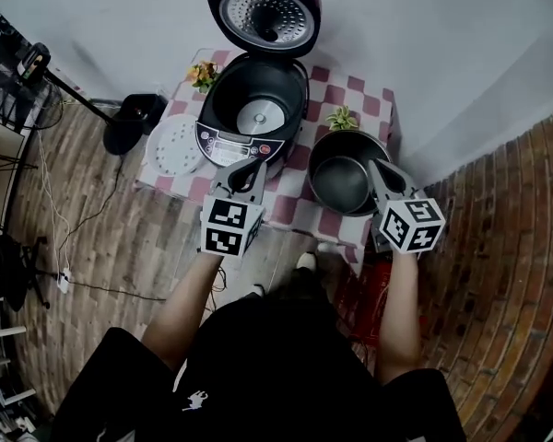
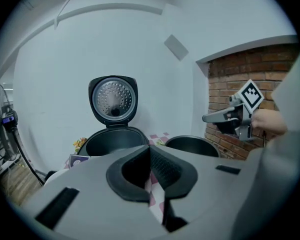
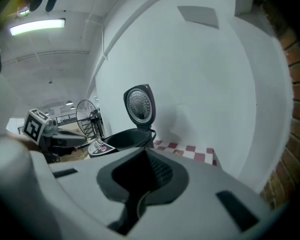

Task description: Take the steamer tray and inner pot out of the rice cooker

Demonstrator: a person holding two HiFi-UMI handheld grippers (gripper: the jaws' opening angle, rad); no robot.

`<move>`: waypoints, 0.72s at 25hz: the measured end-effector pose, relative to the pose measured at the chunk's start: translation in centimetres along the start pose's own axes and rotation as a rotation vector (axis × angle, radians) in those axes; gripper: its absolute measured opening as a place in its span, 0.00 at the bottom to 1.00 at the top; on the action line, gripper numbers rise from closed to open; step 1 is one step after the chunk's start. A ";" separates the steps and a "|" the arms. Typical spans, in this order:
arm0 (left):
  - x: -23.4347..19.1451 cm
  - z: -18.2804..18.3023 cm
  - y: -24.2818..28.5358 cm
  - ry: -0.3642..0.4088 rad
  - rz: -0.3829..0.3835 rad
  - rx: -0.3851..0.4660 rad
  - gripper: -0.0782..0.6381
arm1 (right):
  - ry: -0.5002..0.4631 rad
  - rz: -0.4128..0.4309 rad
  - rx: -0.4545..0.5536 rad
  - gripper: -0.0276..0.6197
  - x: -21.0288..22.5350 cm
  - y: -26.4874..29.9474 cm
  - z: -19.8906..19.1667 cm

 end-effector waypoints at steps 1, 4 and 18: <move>-0.4 -0.2 -0.8 -0.006 0.000 0.007 0.11 | 0.001 0.006 0.007 0.05 -1.0 -0.5 -0.1; -1.2 -0.8 -3.1 -0.018 -0.015 0.022 0.11 | 0.017 0.022 0.029 0.05 -4.1 -2.1 -0.4; -2.7 -2.8 -14.7 -0.022 0.007 0.125 0.11 | -0.056 0.155 0.114 0.05 -18.3 -8.7 -0.1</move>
Point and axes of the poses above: the fingertips, and each gripper's own axes: y forward along the fingers, x to its right, z out of its top, the point moved 8 cm from there along -y, backward along the fingers, and after that the axes turned 9 degrees about -z, right-handed, at the moved point
